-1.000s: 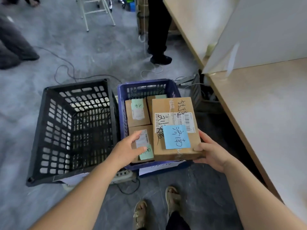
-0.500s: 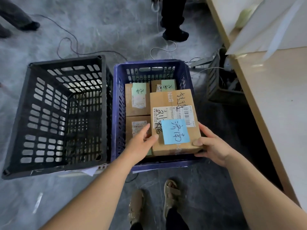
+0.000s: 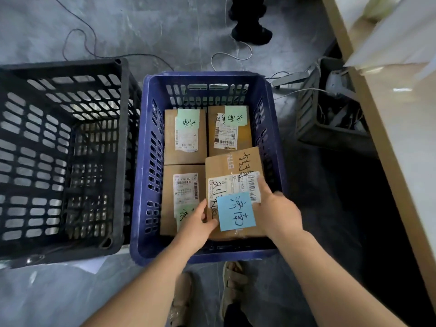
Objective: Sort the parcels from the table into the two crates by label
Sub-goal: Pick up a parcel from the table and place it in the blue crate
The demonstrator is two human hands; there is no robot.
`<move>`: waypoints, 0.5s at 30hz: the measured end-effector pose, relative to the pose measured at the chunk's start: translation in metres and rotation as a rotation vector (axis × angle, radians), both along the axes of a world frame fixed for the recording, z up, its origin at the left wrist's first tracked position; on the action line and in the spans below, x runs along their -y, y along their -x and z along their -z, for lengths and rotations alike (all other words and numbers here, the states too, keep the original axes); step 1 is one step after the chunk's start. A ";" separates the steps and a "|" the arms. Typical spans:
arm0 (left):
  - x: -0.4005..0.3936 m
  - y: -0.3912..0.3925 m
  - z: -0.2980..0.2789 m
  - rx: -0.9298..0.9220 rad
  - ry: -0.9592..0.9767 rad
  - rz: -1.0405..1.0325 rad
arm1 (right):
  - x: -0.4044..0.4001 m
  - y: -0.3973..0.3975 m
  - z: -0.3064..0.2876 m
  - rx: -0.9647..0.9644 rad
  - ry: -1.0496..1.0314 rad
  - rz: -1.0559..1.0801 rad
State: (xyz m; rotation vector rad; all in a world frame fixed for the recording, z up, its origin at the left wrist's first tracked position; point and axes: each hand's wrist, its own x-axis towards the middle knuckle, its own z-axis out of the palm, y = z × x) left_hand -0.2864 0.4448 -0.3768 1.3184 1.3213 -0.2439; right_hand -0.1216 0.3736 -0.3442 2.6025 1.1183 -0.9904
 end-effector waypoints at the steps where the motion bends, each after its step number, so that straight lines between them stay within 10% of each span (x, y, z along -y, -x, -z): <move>1: 0.000 0.000 0.004 -0.007 0.008 0.001 | -0.001 0.001 0.005 0.027 0.036 -0.039; 15: -0.008 -0.015 0.051 -0.135 -0.087 0.271 | -0.013 0.012 0.071 -0.014 0.298 -0.016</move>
